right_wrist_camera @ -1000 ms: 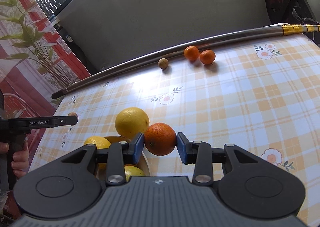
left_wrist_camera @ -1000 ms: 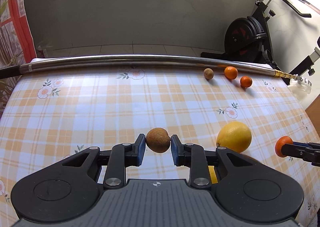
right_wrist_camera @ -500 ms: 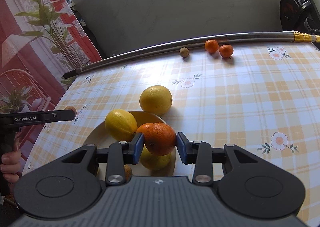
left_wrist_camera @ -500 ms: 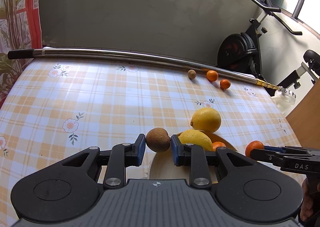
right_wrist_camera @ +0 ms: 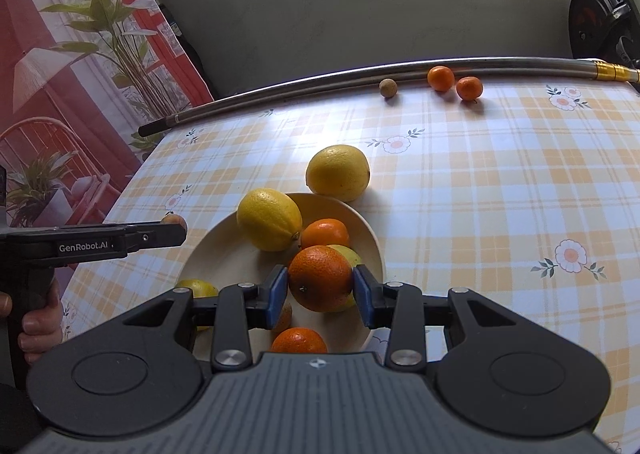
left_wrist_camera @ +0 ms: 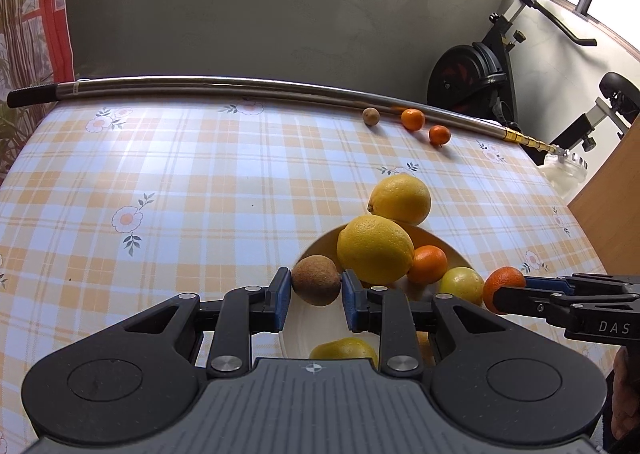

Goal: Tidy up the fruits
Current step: 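Grasp the brown fruit with left while right carries the orange to the plate, then lower the brown fruit into the plate with left while right lowers the orange, open both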

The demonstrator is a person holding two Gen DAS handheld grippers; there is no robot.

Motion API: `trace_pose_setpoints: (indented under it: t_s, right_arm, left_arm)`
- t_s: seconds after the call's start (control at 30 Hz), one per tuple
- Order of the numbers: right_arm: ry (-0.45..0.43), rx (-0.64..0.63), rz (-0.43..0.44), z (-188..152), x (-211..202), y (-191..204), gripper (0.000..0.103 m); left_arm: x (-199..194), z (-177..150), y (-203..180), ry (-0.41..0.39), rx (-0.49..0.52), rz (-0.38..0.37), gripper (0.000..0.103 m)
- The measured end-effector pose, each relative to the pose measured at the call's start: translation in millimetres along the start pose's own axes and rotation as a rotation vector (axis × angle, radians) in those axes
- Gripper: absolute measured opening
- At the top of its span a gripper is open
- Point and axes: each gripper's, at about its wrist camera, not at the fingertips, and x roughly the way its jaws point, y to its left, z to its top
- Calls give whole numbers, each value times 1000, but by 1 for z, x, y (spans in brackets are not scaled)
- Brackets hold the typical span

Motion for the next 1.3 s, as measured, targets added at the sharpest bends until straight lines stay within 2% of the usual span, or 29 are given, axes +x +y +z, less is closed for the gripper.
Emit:
trace_pose_setpoints:
  t_s: [0.5,1.3]
  right_arm:
    - [67,42,-4,-14,12,-1,39]
    - [97,29,-37,-13,19,-2,39]
  left_arm:
    - [7,-9,-1,31,8,-15,29]
    - [17,-14,1,78,-12,-1,29]
